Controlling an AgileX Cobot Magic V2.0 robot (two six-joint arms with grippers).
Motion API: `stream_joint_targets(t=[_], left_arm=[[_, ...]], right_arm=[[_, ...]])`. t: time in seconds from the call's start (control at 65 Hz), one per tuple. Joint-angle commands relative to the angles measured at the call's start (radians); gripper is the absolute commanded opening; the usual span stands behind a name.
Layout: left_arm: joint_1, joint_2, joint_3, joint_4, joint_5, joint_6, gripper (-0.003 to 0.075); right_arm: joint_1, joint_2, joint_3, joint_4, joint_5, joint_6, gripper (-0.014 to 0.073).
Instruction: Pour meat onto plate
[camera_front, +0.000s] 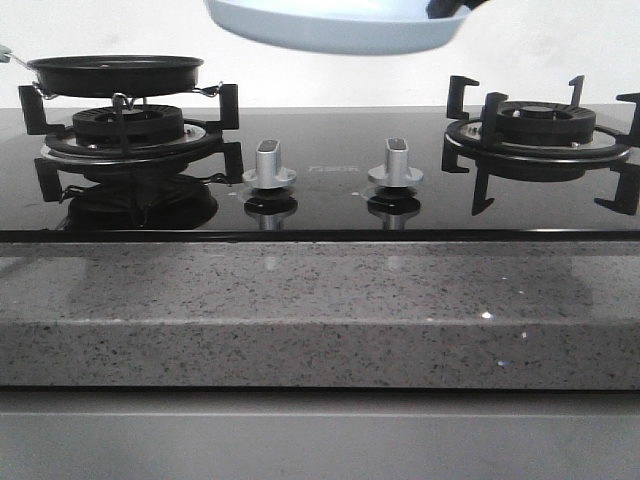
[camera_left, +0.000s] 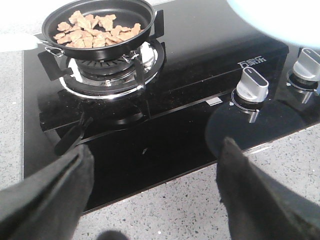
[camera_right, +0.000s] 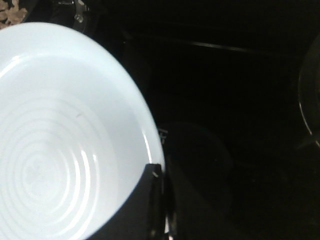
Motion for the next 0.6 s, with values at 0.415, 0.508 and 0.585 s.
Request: stream_joint_targets(t=[0.415, 0.508, 0.585], left_arm=[[-0.007, 0.006, -0.038, -0.003, -0.07, 0.001, 0.0512], [-0.007, 0.006, -0.038, -0.003, -0.07, 0.001, 0.0512], [-0.007, 0.006, -0.038, -0.003, -0.07, 0.001, 0.0512]], right_arm=[[0.067, -0.078, 0.198, 0.043, -0.182, -0.05, -0.0068], [0.067, -0.078, 0.198, 0.043, -0.182, -0.05, -0.0068], [0.067, -0.078, 0.198, 0.043, -0.182, -0.05, -0.0068]])
